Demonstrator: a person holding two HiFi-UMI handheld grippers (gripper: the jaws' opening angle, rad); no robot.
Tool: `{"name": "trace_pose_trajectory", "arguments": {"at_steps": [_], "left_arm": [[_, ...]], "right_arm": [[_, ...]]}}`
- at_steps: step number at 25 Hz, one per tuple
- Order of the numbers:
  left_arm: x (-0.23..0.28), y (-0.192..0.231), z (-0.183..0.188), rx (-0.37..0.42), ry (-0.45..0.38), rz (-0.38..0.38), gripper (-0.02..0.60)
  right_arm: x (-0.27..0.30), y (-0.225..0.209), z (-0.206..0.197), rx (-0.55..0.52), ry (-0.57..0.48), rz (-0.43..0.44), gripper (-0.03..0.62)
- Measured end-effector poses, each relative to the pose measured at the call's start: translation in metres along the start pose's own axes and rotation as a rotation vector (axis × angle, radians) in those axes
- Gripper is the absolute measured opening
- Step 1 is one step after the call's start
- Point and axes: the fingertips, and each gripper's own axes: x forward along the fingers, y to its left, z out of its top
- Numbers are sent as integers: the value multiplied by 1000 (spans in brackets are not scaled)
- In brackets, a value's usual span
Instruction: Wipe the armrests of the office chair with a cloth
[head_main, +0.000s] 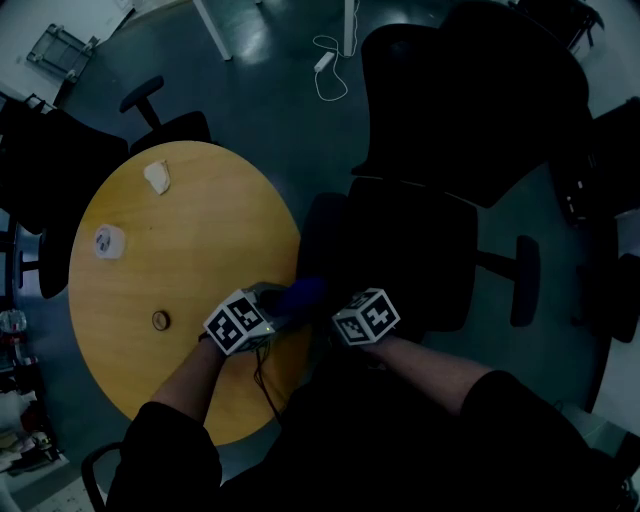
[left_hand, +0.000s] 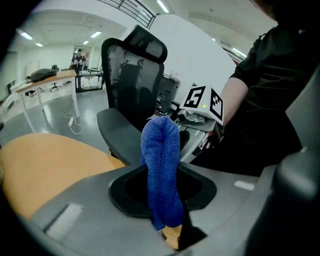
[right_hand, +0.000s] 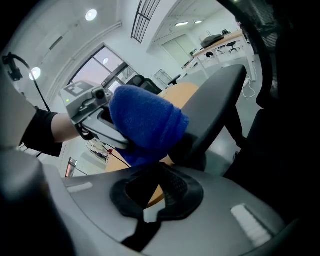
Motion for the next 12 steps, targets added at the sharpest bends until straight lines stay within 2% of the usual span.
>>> {"name": "trace_pose_trajectory", "arguments": {"at_steps": [3, 7, 12], "left_arm": [[-13, 23, 25, 62, -3, 48, 126], [-18, 69, 83, 133, -48, 148, 126], [11, 110, 149, 282, -45, 226, 127]], "right_arm": [[2, 7, 4, -25, -19, 26, 5], [4, 8, 1, -3, -28, 47, 5], [5, 2, 0, 21, -49, 50, 5]]}}
